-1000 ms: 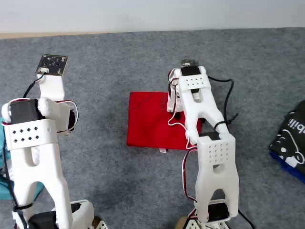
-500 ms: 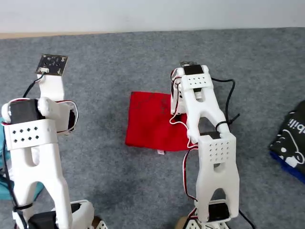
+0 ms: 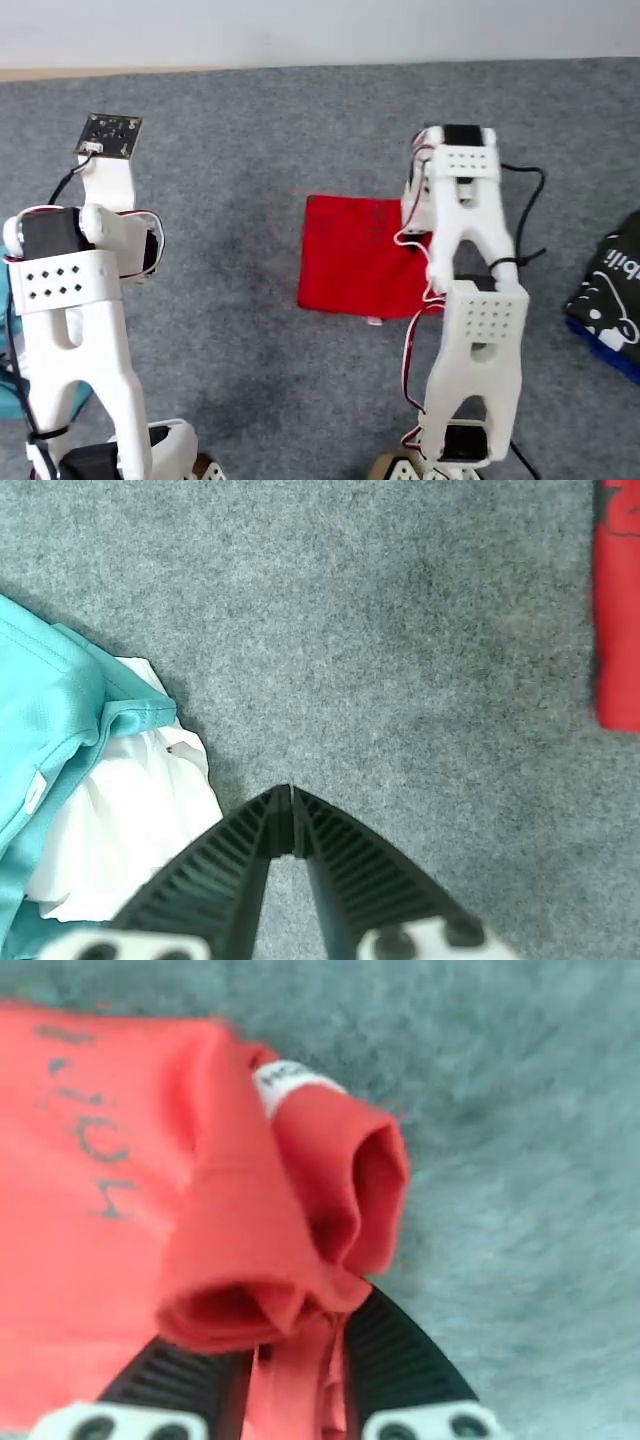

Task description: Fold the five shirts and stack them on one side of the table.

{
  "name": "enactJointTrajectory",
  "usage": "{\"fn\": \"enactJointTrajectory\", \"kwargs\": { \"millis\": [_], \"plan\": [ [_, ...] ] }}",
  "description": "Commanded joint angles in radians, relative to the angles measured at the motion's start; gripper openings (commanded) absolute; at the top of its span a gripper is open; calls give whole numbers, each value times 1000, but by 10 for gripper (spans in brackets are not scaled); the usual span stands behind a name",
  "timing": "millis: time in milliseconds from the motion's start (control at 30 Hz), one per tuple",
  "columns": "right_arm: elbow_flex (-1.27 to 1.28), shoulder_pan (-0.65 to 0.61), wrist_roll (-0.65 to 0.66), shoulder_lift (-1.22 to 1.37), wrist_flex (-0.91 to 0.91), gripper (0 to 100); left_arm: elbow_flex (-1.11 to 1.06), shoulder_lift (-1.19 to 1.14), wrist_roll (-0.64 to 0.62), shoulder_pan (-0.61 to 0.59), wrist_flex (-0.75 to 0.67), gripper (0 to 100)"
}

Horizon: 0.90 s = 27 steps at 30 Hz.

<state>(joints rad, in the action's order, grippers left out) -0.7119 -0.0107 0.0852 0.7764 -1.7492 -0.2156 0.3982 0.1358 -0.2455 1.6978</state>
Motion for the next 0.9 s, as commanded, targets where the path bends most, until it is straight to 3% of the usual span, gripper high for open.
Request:
{"fn": "enactJointTrajectory", "kwargs": {
  "millis": [0,267,533,633,867],
  "plan": [
    [-44,44,267,-96,5,9,4,37,8,0,-3,6],
    [-44,136,712,-96,216,9,4,38,8,0,-2,6],
    [-44,136,1063,-96,409,9,4,38,8,0,0,6],
    [-44,108,1129,-97,463,9,4,38,8,0,12,6],
    [-44,68,1134,-105,427,43,4,38,8,0,12,6]
  ]
}}
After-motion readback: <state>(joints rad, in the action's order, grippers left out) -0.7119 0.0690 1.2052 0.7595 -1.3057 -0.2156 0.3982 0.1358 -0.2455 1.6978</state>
